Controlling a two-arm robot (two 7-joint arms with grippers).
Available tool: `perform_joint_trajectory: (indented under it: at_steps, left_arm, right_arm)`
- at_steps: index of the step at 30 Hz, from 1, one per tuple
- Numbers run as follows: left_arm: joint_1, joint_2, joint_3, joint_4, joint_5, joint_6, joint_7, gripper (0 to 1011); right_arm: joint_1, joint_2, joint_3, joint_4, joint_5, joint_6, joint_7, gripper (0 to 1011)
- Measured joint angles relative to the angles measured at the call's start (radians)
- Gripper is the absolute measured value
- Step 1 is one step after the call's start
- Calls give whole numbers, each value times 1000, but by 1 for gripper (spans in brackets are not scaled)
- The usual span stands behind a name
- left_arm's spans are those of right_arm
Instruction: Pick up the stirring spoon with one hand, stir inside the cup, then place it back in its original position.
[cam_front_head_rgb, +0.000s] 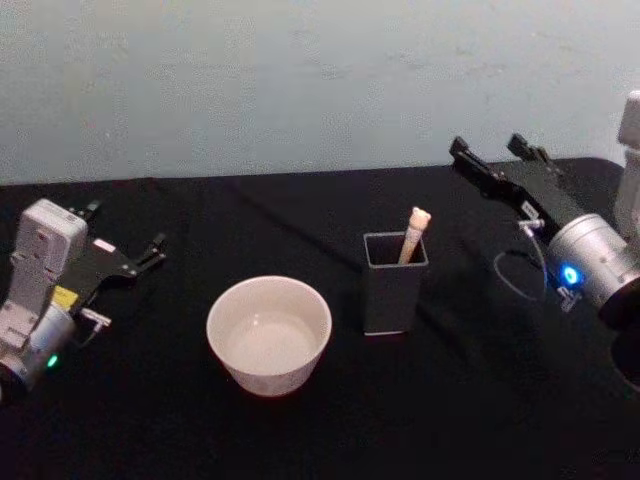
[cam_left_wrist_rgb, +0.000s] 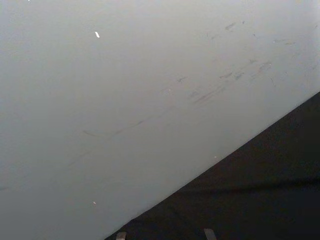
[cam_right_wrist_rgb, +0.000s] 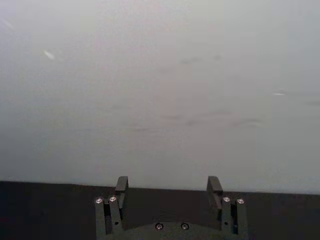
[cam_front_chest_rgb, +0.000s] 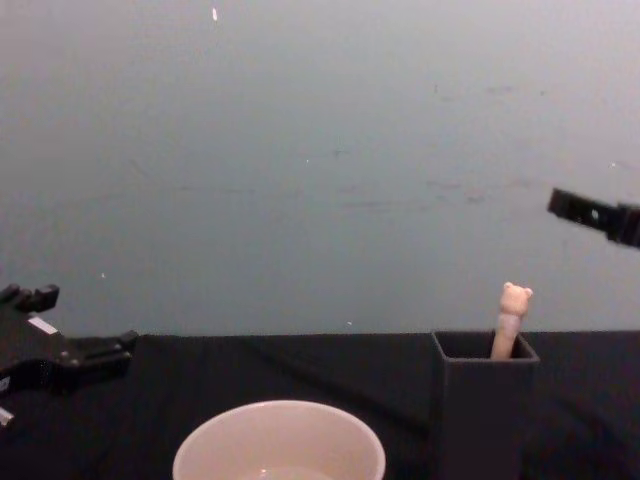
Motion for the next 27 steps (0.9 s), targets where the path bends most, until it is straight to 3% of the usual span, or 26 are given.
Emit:
perform_joint_trajectory:
  at_steps: [3, 5, 7, 11, 17, 27]
  left_arm:
    - [0, 0, 0, 0, 0, 0, 0, 1001]
    - [0, 0, 0, 0, 0, 0, 0, 1002]
    - [0, 0, 0, 0, 0, 0, 0, 1001]
    - [0, 0, 0, 0, 0, 0, 0, 1001]
    - [0, 0, 0, 0, 0, 0, 0, 1001]
    - [0, 0, 0, 0, 0, 0, 0, 1001]
  right_arm:
    - [1, -22, -21, 58, -110, -44, -83, 1002]
    - [1, -26, -26, 69, -130, -51, -98, 1002]
    - [1, -43, -41, 119, -195, -74, -144, 1002]
    - [0, -59, -54, 175, -245, -87, -173, 1002]
    - [-9, -75, -68, 237, -296, -109, -184, 1002]
    - [-17, -83, -63, 261, -307, -107, -173, 1003]
